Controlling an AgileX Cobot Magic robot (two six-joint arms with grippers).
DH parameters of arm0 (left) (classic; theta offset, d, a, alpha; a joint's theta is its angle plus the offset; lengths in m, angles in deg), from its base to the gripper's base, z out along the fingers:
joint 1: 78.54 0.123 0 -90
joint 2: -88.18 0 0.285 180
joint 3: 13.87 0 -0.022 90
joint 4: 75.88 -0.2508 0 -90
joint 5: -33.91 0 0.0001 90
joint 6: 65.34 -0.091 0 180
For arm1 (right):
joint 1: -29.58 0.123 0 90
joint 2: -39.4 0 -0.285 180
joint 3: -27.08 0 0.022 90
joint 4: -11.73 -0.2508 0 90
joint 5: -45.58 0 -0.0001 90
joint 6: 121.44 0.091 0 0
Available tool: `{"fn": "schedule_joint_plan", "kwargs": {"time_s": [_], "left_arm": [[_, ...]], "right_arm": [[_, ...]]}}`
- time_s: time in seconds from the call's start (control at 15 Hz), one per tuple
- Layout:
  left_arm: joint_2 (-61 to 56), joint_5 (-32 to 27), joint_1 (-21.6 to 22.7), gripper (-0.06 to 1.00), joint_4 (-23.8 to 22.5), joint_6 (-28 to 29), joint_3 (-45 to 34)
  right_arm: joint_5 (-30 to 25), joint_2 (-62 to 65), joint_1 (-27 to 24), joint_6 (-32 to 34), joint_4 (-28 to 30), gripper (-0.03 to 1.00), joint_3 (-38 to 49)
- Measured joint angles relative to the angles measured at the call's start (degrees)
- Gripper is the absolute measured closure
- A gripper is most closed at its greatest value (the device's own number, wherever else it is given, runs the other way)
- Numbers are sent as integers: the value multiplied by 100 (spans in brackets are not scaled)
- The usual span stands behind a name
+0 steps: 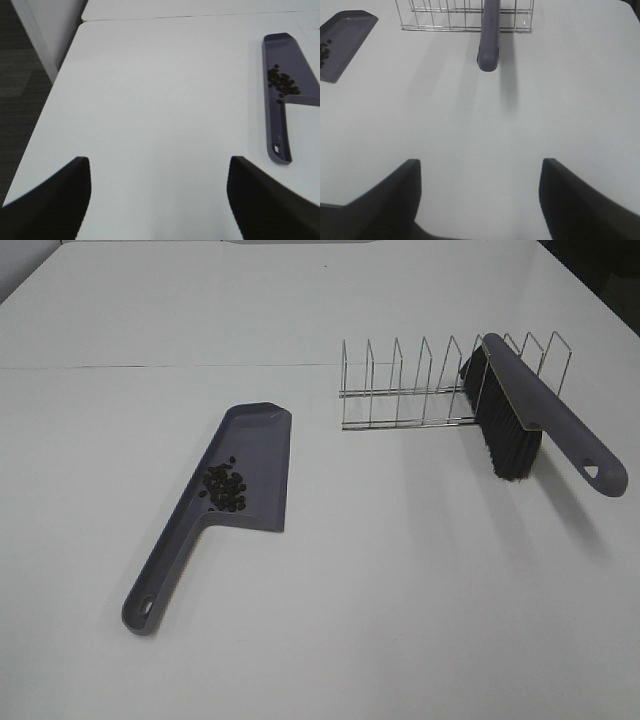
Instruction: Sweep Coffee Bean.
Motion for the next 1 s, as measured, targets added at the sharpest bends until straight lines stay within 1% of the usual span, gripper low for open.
{"fn": "schedule_joint_plan", "kwargs": {"time_s": [0.07, 0.13, 0.2, 1.0], "left_arm": [[0, 69, 0, 27, 97, -115, -23], [-6, 286, 0, 27, 264, -269, -132], [-6, 361, 23, 27, 304, -286, -189], [-6, 453, 34, 27, 292, -269, -195]], "right_arm": [[17, 0, 0, 0, -29, 38, 0], [34, 0, 0, 0, -34, 38, 0], [34, 0, 0, 0, -34, 38, 0], [52, 0, 0, 0, -40, 38, 0]]}}
